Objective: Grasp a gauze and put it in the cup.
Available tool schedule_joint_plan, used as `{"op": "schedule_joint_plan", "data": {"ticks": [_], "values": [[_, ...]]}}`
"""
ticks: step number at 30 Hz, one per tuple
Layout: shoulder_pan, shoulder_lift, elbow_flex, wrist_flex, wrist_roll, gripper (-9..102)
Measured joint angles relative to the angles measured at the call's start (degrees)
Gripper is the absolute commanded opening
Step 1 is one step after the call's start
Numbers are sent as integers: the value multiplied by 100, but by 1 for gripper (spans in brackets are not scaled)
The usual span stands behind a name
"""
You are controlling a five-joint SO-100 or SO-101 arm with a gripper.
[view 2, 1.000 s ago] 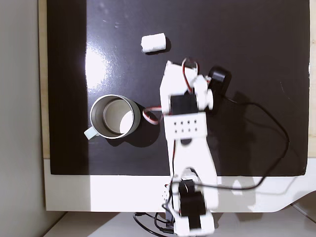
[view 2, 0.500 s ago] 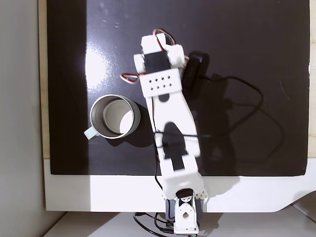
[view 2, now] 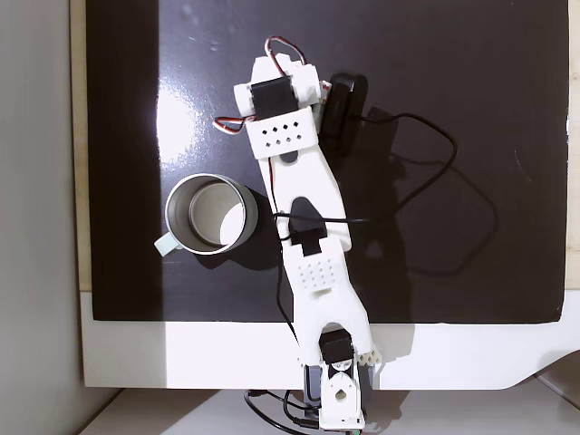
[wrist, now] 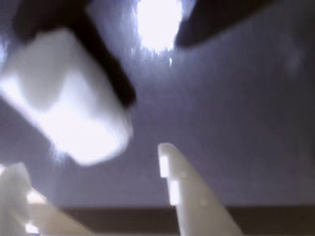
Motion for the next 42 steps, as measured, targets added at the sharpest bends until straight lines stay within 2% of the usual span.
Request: {"op": "schedule_joint_plan", "data": {"ticks": [12, 25, 29, 34, 42], "values": [[457, -1450, -1441, -220, -114, 32], [193, -1854, -1890, -475, -211, 29], [167, -1934, -1951, -501, -211, 22], [167, -1995, -2048, -501, -211, 4], [149, -1942, -2145, -343, -211, 1]]}}
